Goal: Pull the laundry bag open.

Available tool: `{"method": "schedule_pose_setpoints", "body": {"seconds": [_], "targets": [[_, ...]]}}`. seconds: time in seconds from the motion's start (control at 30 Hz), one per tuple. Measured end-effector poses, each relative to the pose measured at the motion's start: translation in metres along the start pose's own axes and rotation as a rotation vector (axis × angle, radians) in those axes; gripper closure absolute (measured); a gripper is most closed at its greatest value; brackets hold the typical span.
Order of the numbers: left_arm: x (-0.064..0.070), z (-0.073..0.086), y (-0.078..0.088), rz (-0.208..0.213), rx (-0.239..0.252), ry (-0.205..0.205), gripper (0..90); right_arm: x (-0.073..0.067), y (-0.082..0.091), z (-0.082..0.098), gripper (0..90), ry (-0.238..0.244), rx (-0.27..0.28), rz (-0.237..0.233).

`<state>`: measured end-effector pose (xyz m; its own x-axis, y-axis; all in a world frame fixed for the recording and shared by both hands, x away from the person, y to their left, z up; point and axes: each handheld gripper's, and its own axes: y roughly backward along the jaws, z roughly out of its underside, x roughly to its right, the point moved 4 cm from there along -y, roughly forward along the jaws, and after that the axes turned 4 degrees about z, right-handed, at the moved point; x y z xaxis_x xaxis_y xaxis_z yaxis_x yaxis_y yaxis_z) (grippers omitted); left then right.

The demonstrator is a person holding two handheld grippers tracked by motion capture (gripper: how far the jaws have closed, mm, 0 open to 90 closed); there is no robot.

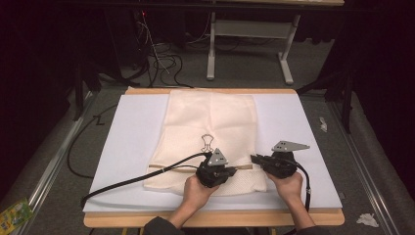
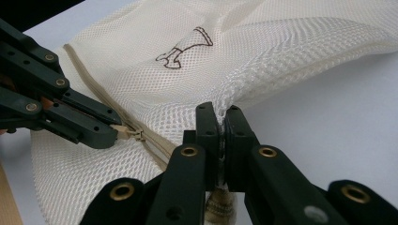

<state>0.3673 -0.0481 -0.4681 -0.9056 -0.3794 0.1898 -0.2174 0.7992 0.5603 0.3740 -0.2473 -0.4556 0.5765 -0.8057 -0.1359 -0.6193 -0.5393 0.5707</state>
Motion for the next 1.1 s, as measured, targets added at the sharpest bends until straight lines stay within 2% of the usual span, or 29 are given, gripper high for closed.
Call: {"method": "schedule_pose_setpoints", "body": {"seconds": [0.23, 0.33, 0.87, 0.93, 1.1], "targets": [[-0.001, 0.0, 0.002, -0.006, -0.004, 0.0, 87.1, 0.0, 0.0, 0.0, 88.4, 0.004, -0.008, 0.01], [-0.003, 0.002, 0.004, -0.002, -0.003, 0.011, 87.1, 0.001, 0.0, 0.0, 88.4, 0.002, -0.008, 0.01], [-0.001, 0.002, 0.01, -0.03, -0.006, -0.015, 87.2, 0.001, 0.001, 0.0, 88.4, 0.004, -0.006, 0.009], [-0.003, 0.003, 0.013, -0.023, 0.001, -0.001, 87.2, 0.002, 0.001, 0.0, 88.4, 0.003, -0.006, 0.01], [-0.004, 0.004, 0.016, -0.026, 0.001, 0.003, 87.2, 0.001, 0.001, 0.0, 88.4, 0.001, -0.006, 0.011]]}}
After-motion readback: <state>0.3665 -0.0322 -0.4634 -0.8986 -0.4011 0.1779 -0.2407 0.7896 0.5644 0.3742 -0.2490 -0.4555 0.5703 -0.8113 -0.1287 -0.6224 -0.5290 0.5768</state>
